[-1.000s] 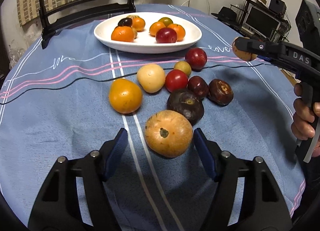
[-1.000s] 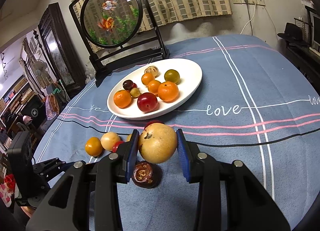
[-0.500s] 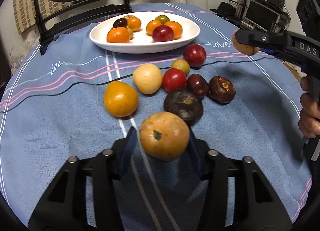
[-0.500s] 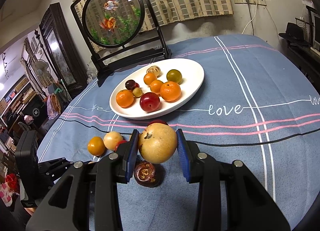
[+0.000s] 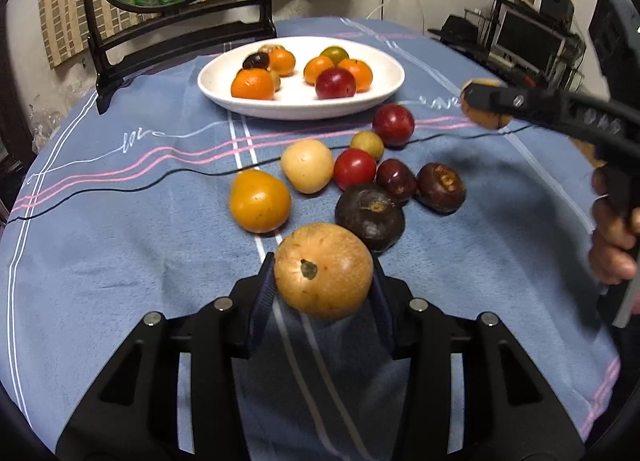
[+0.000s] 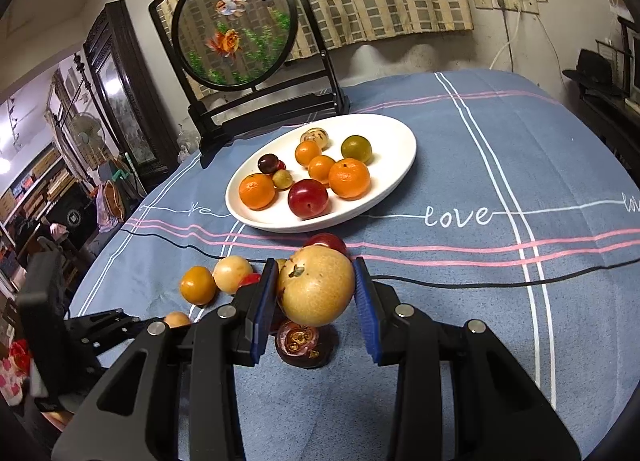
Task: Organize fruits
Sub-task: 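Carry the pear and tan fruit onto the white plate and open both tools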
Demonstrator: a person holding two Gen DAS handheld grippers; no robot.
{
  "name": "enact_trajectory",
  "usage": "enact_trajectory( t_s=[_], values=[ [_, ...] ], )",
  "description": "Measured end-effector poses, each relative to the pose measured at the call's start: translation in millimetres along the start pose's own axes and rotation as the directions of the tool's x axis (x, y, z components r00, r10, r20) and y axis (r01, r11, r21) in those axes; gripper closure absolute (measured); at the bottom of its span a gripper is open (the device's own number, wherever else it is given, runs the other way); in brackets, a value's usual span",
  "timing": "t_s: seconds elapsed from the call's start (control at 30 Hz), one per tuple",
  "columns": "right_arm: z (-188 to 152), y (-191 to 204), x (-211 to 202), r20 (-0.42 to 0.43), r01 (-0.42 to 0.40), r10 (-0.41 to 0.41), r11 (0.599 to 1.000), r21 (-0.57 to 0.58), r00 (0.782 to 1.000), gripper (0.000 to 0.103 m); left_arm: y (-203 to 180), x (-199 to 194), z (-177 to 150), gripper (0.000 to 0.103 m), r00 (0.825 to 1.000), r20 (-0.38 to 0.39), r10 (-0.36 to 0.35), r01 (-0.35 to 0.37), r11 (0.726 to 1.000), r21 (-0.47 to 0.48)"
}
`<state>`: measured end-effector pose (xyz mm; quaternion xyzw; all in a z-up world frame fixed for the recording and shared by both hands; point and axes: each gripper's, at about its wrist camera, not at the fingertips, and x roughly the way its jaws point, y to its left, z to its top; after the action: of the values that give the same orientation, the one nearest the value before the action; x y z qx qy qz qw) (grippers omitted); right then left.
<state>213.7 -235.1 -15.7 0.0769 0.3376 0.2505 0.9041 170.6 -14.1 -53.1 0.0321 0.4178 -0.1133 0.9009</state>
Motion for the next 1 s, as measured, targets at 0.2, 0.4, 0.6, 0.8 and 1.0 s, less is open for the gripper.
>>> enact_trajectory(
  t_s=[0.2,0.4,0.6,0.8,1.0],
  values=[
    [15.5,7.2,-9.2,0.041,-0.011,0.012,1.0,-0.018,0.999,0.065,21.2,-30.3,34.6,0.058,0.997,0.057,-0.051,0.051,0.999,-0.009],
    [64.1,17.8,-1.1,0.084,0.018,-0.014,0.999,-0.052,0.996,0.065,42.7,-23.6,112.5,0.058,0.991,0.126,-0.049,0.055,0.997,-0.045],
    [105.9,5.9,55.4,0.038,0.012,-0.012,1.0,-0.014,0.999,0.065,48.7,29.7,183.4,0.058,0.987,0.153,-0.05,0.061,0.996,-0.066],
    [111.2,-2.1,111.4,-0.044,0.054,-0.056,0.998,-0.045,0.998,0.065,71.6,103.5,221.2,0.058,0.997,0.077,-0.002,0.012,0.991,-0.133],
    [114.1,3.0,136.3,-0.045,0.022,-0.026,0.996,-0.088,0.999,0.065,95.4,132.6,223.1,0.058,0.999,0.039,0.016,-0.009,0.983,-0.185]
  ],
)
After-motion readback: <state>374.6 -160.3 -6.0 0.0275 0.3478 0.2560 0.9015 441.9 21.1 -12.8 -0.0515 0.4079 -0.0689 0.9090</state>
